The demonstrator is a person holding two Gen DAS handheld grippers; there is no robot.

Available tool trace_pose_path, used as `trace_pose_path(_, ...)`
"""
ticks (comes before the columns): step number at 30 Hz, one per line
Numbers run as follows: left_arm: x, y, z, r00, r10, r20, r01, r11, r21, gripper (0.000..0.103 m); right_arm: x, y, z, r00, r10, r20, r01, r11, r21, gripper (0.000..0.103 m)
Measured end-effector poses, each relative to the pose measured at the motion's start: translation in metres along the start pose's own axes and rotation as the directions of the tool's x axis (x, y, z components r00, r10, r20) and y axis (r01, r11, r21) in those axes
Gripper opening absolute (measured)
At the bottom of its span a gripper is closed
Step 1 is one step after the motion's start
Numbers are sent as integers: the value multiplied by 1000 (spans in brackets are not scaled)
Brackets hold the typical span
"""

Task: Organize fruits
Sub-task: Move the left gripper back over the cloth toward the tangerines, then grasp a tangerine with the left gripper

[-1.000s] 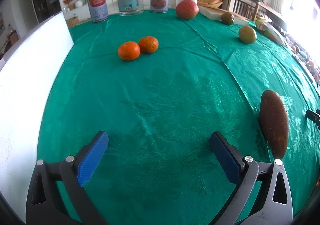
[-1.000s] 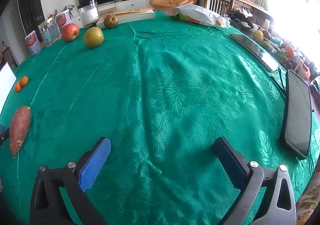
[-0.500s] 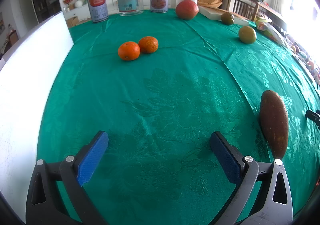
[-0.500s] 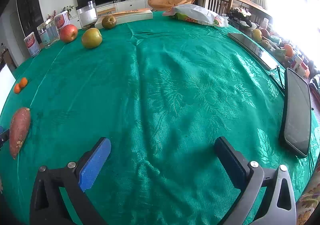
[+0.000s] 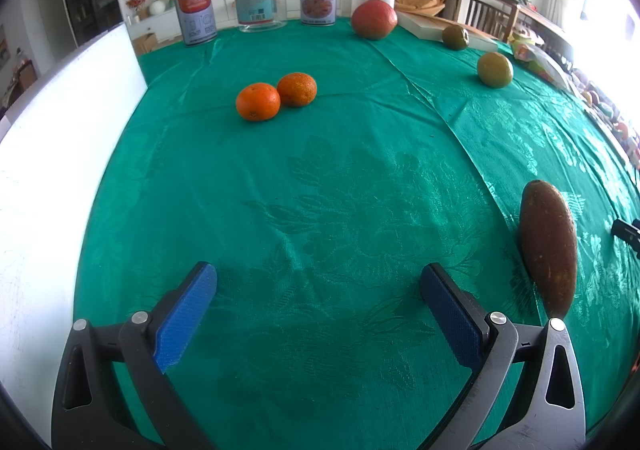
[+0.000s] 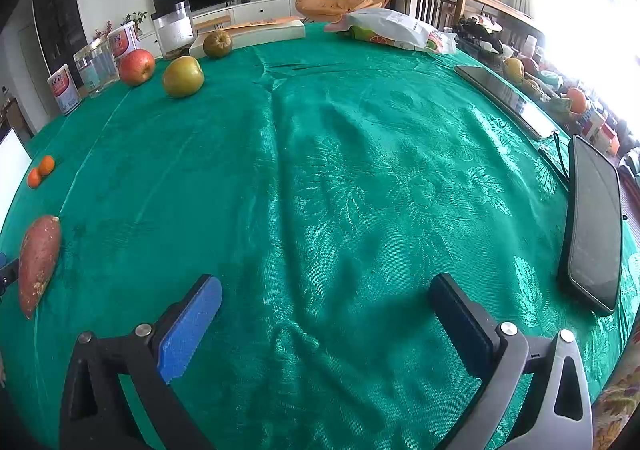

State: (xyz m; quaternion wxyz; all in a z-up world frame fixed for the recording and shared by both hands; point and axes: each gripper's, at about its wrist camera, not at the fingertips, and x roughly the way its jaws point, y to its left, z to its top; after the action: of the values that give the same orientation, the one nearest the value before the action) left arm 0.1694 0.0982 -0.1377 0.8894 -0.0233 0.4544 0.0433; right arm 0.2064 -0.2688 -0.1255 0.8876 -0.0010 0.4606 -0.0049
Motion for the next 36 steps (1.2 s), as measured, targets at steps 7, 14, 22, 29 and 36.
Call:
trace_pose_path(7,0,0,0,1000,0,0,0,1000,0,102,0,0,0,1000,0,0,0,1000,1,103)
trace_pose_path(14,-3,15,21,990,-138,-18,137,989,-59,101,0,0,0,1000,0,1,0,1000,1,103)
trace_pose_path(22,35,56,97,997,-74,-3,73,989,-128,92,0,0,0,1000,1,1,-1,1000,2,103)
trace_pose_path(29,57,58,99,997,-75,-15,74,994,-75,64,0,0,-1,1000,0,1,0,1000,2,103)
trace_pose_path(36,46,45,92,997,-82,16,82,996,-21,30,0,1,0,1000,-1,1,1,1000,2,103)
